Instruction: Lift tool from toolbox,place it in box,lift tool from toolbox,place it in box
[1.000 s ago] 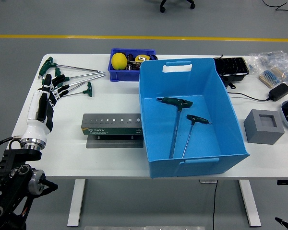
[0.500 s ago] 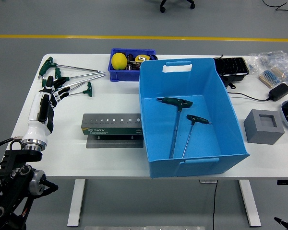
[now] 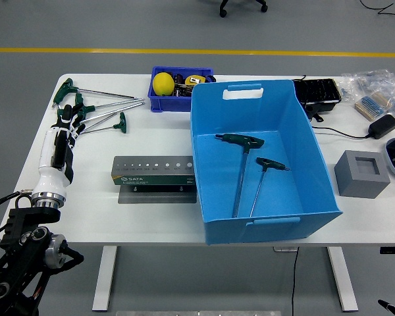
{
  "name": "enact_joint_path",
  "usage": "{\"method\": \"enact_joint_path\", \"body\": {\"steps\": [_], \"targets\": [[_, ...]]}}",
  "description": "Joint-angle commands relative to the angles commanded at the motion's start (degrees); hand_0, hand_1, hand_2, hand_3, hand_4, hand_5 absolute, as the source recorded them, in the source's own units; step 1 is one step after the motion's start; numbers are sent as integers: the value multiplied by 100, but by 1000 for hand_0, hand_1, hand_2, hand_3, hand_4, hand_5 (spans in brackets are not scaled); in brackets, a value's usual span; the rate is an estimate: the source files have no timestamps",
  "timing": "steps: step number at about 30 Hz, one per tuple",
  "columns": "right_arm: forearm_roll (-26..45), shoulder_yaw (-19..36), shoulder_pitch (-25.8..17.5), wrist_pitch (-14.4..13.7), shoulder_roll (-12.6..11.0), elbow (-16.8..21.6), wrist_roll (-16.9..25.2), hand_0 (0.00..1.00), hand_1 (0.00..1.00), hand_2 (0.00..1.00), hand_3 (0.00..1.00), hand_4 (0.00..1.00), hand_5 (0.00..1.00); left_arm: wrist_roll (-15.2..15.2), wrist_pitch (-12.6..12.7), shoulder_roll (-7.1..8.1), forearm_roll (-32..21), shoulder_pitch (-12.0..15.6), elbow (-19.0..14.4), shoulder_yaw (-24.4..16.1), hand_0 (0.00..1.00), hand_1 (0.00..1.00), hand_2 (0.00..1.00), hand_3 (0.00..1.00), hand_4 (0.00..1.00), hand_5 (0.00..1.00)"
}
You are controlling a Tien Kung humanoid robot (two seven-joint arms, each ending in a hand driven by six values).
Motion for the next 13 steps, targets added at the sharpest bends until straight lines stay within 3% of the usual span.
{"method": "enact_joint_path", "body": {"steps": [13], "targets": [[-80,44,5,14,-5,0,-4,767,686,725,666,947,765,-11,-24,34,-84,28,22,32,998,998,998,971,996,998]]}}
